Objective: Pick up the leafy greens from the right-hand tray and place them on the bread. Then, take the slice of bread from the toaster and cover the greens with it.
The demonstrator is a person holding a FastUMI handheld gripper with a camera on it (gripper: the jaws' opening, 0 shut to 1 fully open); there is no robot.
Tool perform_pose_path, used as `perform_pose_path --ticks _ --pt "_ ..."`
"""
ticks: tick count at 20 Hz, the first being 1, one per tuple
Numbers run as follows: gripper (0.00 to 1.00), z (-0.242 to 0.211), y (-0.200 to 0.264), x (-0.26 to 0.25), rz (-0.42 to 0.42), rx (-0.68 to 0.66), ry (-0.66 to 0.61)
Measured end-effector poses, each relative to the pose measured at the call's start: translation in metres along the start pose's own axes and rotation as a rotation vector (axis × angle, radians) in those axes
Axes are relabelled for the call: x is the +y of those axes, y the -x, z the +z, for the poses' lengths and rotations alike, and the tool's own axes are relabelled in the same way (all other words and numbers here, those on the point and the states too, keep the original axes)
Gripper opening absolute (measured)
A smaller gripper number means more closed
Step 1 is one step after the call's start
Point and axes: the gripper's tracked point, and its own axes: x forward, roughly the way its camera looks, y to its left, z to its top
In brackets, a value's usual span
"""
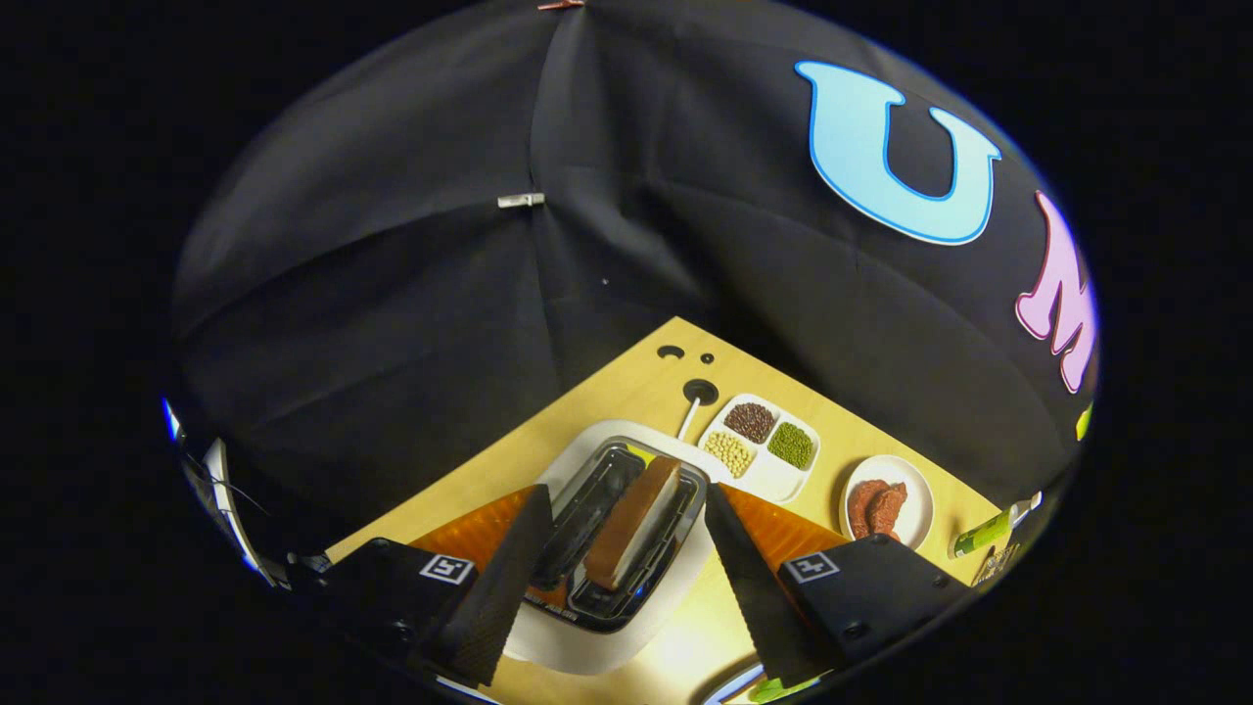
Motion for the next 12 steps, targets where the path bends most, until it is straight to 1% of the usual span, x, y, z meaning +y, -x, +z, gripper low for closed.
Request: perform_pose_path --ticks 3,4,5,8,11,12 --pt "0.93 -0.002 -0.014 -0.002 -0.025 0.027 -0.007" --pt "0.84 -0.003 -0.016 -0.005 -0.031 0.034 -0.005" --pt "0.79 -0.005 -0.018 -0.006 -0.031 0.045 -0.009" --pt "0.57 -0.012 -0.022 -0.006 -0.038 0.081 -0.027" --pt "0.36 -0.012 -0.024 -0.015 -0.074 0.090 -0.031" --pt "0.23 -0.014 -0.023 -0.013 -0.065 0.099 -0.038"
